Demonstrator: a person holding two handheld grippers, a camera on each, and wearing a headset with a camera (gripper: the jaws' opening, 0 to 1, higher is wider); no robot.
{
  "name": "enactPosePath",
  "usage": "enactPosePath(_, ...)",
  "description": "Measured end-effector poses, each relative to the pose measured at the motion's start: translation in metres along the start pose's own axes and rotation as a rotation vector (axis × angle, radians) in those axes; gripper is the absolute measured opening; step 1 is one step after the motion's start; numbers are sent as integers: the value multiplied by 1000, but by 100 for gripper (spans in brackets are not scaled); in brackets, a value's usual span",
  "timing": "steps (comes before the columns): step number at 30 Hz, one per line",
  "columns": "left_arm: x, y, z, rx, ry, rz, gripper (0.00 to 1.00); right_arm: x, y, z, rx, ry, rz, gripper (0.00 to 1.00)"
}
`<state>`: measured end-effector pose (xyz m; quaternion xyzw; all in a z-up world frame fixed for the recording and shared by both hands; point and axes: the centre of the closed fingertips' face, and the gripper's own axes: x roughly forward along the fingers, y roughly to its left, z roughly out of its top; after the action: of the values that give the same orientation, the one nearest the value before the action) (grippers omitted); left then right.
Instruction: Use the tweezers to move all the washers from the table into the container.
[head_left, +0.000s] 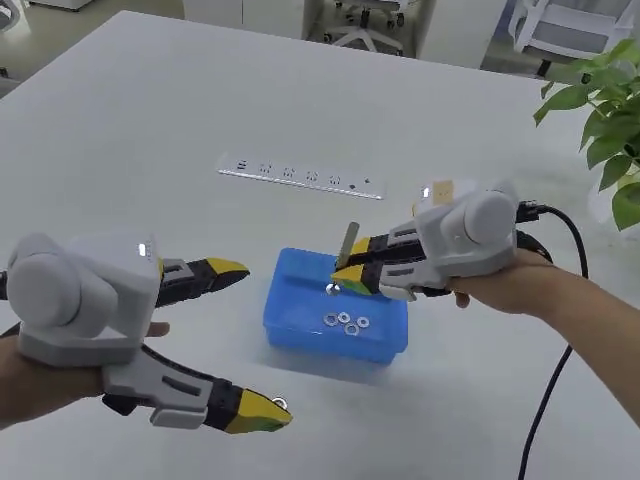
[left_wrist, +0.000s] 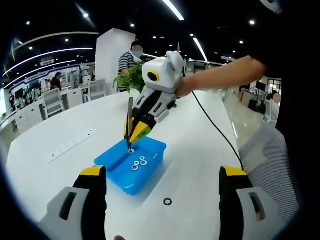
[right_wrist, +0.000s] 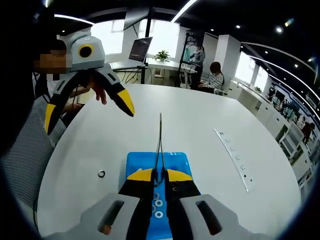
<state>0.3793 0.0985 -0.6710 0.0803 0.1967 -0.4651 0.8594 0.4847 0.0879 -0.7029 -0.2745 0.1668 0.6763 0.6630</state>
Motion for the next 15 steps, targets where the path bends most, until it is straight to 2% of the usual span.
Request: enactPosePath(15,1,9,-1,-4,0,3,98,26,7,-22,-2,15,56,8)
